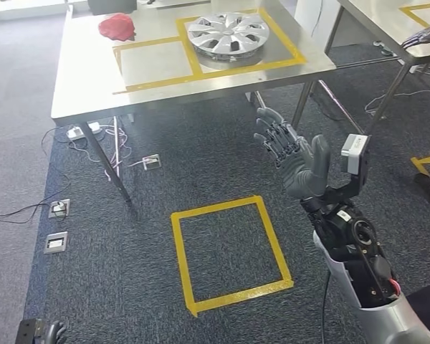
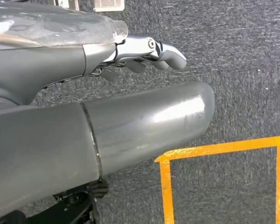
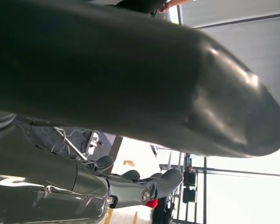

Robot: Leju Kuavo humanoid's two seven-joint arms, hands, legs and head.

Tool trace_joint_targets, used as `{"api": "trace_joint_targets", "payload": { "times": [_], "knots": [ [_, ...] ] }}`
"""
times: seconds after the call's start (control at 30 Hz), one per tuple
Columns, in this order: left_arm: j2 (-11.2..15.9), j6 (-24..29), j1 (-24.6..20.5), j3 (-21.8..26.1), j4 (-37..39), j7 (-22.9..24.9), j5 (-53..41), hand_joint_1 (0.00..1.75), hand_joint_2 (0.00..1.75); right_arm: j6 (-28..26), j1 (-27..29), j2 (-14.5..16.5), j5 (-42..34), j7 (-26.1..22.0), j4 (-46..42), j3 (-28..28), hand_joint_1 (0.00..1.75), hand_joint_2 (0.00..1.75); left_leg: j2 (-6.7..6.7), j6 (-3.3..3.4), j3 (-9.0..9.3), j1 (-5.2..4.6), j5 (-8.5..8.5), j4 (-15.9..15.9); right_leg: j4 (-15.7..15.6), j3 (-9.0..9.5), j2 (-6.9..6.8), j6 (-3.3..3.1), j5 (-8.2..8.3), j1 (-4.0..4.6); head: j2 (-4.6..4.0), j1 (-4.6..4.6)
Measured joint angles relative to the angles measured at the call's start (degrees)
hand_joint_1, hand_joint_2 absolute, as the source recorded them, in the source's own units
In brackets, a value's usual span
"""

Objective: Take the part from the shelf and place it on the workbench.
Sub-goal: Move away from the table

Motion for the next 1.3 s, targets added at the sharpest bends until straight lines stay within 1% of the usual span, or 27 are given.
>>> {"api": "trace_joint_targets", "payload": {
  "times": [0.13, 0.37, 0.6, 1.03, 1.1, 1.2, 1.27, 1.3],
  "knots": [
    [0.03, 0.22, 0.34, 0.00, 0.01, -0.50, 0.04, 0.00, 0.00, -0.64, 0.47, 0.00, -0.01, 0.91, -1.14, -0.01, 0.00, 0.00, -0.01, -0.16, 0.01, 0.00, 0.08, -0.08, 0.05, -0.04, 0.00, -0.06, 0.02, 0.01, 0.00, -0.38],
    [0.03, 0.35, 0.52, 0.00, 0.01, -0.72, 0.04, 0.00, 0.00, -1.62, 1.13, 0.00, -0.20, 1.74, -2.80, -0.20, 0.00, 0.00, -0.01, -0.46, -0.01, -0.04, -0.11, -0.08, -0.01, -0.01, 0.00, -0.12, -0.11, -0.04, 0.00, -0.46],
    [0.09, 0.34, 0.54, 0.00, 0.01, -0.90, -0.02, 0.00, 0.00, -2.66, 1.37, 0.00, -0.24, 2.40, -3.33, -0.40, 0.00, 0.00, -0.01, -0.43, -0.04, -0.22, -0.15, -0.07, -0.11, 0.03, 0.00, -0.09, -0.13, -0.20, 0.00, -0.42],
    [0.23, 0.27, 0.47, 0.00, 0.01, -0.70, -0.27, 0.00, 0.00, -4.73, 1.35, -0.04, -1.22, 2.85, -3.34, -1.01, 0.00, 0.00, -0.02, -0.41, -0.04, -0.24, -0.16, -0.03, -0.16, 0.06, 0.00, -0.06, -0.11, -0.24, 0.00, -0.45],
    [0.25, 0.29, 0.46, 0.00, 0.01, -0.70, -0.26, 0.00, 0.00, -4.79, 1.35, -0.04, -1.25, 2.81, -3.34, -1.06, 0.00, 0.00, -0.03, -0.13, -0.12, -0.32, -0.35, 0.17, -0.27, 0.09, 0.00, 0.13, -0.08, -0.38, 0.00, -0.47],
    [0.42, 0.36, 0.45, 0.00, 0.01, -0.68, -0.14, 0.00, 0.00, -4.80, 1.31, -0.04, -1.31, 2.59, -3.32, -1.18, 0.00, 0.00, -0.05, 0.61, -0.15, -0.47, -0.65, 0.27, -0.51, 0.21, -0.02, 0.66, -0.06, -0.51, 0.00, -0.72],
    [0.47, 0.42, 0.42, 0.00, 0.01, -0.68, -0.08, 0.00, 0.00, -4.74, 1.24, -0.05, -1.33, 2.35, -3.31, -1.32, 0.00, 0.00, 0.02, 0.90, 0.59, -0.04, -0.27, -0.90, -0.51, 0.45, 0.01, 0.98, -0.33, -0.36, 0.00, -0.78],
    [0.46, 0.42, 0.38, 0.00, 0.01, -0.69, -0.05, 0.00, 0.00, -4.69, 1.15, -0.06, -1.38, 2.25, -3.29, -1.44, 0.00, 0.00, 0.10, 1.02, 1.10, 0.22, -0.04, -1.61, 0.60, 0.08, 0.03, 1.18, -1.09, -0.34, 0.00, -0.66]
  ]
}}
